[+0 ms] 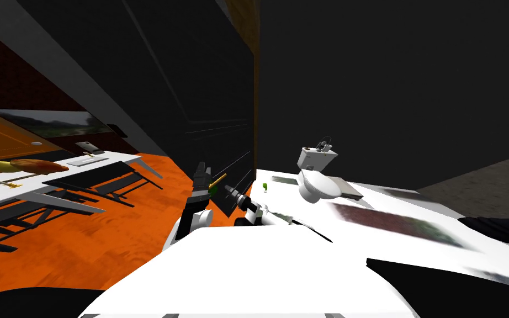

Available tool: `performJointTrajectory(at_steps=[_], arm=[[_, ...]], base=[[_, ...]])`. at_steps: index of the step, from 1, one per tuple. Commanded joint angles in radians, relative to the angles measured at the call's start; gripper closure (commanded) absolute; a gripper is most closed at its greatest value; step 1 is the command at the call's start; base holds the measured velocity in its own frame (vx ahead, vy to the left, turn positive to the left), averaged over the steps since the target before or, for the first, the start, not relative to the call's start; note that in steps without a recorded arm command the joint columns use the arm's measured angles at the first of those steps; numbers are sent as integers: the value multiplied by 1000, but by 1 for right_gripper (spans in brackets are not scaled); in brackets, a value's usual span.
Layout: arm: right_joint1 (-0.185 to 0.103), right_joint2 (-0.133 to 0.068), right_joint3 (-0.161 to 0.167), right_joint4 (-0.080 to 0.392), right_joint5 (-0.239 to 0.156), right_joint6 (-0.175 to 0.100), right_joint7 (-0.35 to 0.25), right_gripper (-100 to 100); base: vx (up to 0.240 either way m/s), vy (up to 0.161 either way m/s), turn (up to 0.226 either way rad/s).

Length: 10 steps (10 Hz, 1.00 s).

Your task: Push the door open

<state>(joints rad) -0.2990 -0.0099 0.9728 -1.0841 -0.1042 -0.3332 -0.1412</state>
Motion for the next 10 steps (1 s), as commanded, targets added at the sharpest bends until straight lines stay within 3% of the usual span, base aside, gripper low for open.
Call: performJointTrajectory(at_steps=[1, 2, 4, 7, 9, 10], arm=[[0, 0, 0, 0, 0, 0, 0, -100], [0, -20, -7, 7, 2, -2, 4, -100], [-2, -27, -12, 12, 4, -4, 7, -100], [-3, -16, -22, 23, 7, -8, 12, -100], [-5, 9, -28, 29, 9, -10, 16, -100], [-8, 2, -27, 32, 7, -11, 13, -100]], base=[[-64, 29, -16], [43, 111, 48], [126, 160, 15], [105, 167, 21], [102, 137, 21], [47, 54, -1]])
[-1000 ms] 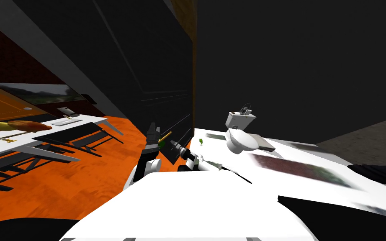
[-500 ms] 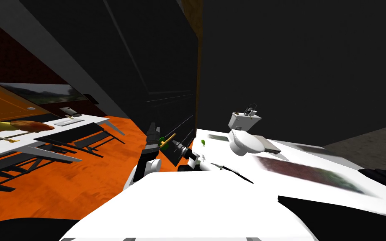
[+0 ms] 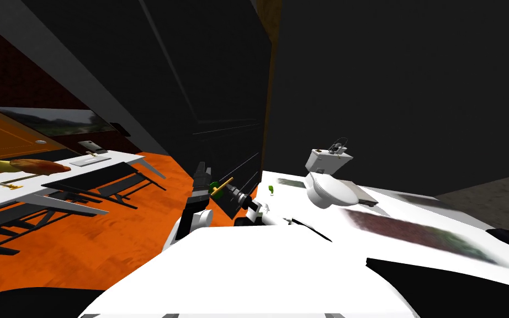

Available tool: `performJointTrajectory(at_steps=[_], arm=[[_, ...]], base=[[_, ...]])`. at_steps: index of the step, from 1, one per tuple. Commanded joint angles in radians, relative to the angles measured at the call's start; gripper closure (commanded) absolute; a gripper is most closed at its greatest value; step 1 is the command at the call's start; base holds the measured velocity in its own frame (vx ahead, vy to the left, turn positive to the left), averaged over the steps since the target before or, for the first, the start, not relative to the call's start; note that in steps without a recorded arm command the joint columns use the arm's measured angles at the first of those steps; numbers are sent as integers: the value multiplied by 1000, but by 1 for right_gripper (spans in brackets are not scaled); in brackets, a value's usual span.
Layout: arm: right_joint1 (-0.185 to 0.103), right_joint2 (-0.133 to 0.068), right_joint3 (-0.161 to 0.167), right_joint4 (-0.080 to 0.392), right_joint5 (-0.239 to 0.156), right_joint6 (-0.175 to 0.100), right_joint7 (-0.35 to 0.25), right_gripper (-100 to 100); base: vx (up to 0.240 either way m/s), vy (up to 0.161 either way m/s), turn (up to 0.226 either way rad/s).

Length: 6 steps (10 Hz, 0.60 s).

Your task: Push the door open

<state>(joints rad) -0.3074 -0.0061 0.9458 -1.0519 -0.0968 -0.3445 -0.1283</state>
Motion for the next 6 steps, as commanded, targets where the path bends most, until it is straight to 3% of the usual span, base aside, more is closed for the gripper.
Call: performJointTrajectory(at_steps=[1, 6], arm=[[1, -1, 0, 0, 0, 0, 0, 100], [1, -1, 0, 0, 0, 0, 0, 100]], base=[[-7, -6, -3], [-10, -12, 1]])
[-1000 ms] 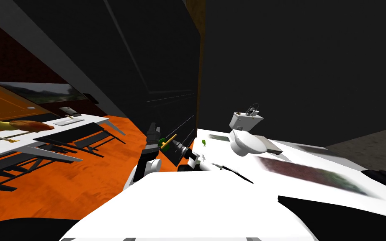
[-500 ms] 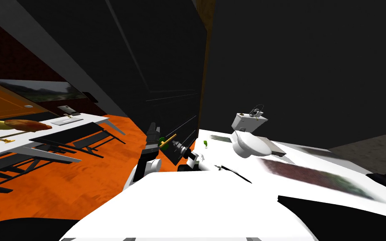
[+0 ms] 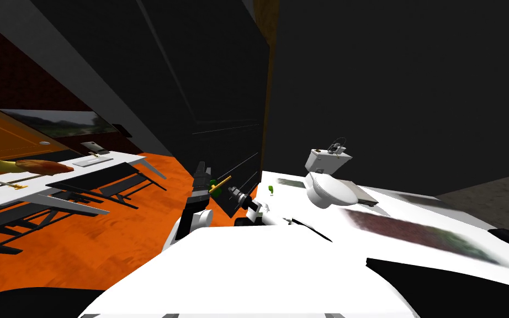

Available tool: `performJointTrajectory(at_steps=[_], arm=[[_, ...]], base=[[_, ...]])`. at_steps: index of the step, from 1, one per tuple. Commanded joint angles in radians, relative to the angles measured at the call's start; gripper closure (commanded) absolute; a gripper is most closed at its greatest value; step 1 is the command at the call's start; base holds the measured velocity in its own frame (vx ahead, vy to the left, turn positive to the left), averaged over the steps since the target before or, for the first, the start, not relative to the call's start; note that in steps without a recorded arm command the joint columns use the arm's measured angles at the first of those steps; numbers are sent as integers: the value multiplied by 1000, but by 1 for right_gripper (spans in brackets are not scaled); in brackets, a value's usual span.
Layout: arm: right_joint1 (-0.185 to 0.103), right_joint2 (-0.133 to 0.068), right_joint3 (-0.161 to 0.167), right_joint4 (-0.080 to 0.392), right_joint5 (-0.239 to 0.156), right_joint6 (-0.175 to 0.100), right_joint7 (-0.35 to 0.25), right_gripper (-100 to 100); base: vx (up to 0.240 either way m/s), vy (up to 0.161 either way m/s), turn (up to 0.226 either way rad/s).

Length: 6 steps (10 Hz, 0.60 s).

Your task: Push the door open

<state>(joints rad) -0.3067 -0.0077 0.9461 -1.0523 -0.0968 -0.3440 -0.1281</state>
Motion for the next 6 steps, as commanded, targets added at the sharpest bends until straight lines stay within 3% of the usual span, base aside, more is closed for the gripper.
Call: performJointTrajectory(at_steps=[1, 3, 5, 6], arm=[[3, -29, -21, 2, -2, 2, 4, -100], [6, -21, -45, 5, -4, 4, 8, -100], [9, 20, -65, 7, -5, 6, 12, -100], [11, 4, -59, -4, -5, 11, 11, -100]], base=[[-86, -1, -83], [-171, 2, -102], [-170, 2, -78], [-67, 3, -10]])
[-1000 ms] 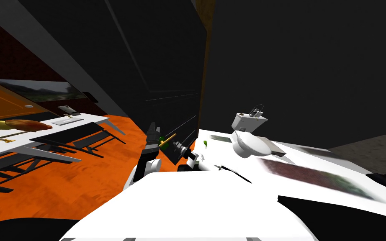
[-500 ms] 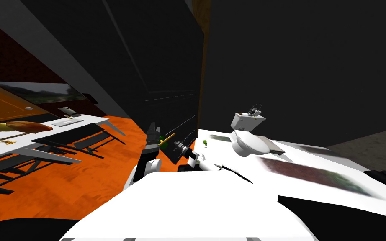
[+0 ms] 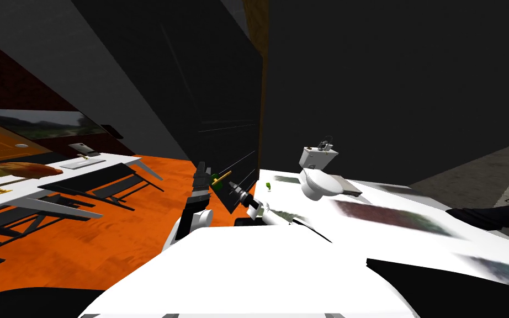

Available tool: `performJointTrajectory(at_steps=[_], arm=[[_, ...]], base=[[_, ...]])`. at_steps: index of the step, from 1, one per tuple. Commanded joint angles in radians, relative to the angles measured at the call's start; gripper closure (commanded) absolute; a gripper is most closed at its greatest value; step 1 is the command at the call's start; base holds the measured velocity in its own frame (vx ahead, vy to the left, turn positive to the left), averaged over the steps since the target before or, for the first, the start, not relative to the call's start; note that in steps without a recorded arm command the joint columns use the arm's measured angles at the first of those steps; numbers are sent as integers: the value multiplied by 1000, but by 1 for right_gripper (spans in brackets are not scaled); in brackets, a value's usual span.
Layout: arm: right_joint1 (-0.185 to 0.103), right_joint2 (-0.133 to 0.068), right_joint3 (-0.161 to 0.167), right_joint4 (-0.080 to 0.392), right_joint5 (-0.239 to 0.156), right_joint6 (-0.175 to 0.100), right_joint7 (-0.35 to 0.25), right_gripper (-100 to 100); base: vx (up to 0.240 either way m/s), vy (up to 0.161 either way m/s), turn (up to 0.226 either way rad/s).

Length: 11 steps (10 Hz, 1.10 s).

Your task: Push the door open

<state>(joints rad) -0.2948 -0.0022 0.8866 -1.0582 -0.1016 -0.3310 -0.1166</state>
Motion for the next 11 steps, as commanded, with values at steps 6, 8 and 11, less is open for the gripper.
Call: performJointTrajectory(at_steps=[6, 8, 11], arm=[[-10, -6, -26, 24, 7, -4, 11, -100], [-11, -1, -27, 26, 6, -5, 10, -100], [-11, -1, -27, 26, 6, -5, 10, 100]], base=[[118, 165, 27], [83, 113, 16], [-13, -21, 1]])
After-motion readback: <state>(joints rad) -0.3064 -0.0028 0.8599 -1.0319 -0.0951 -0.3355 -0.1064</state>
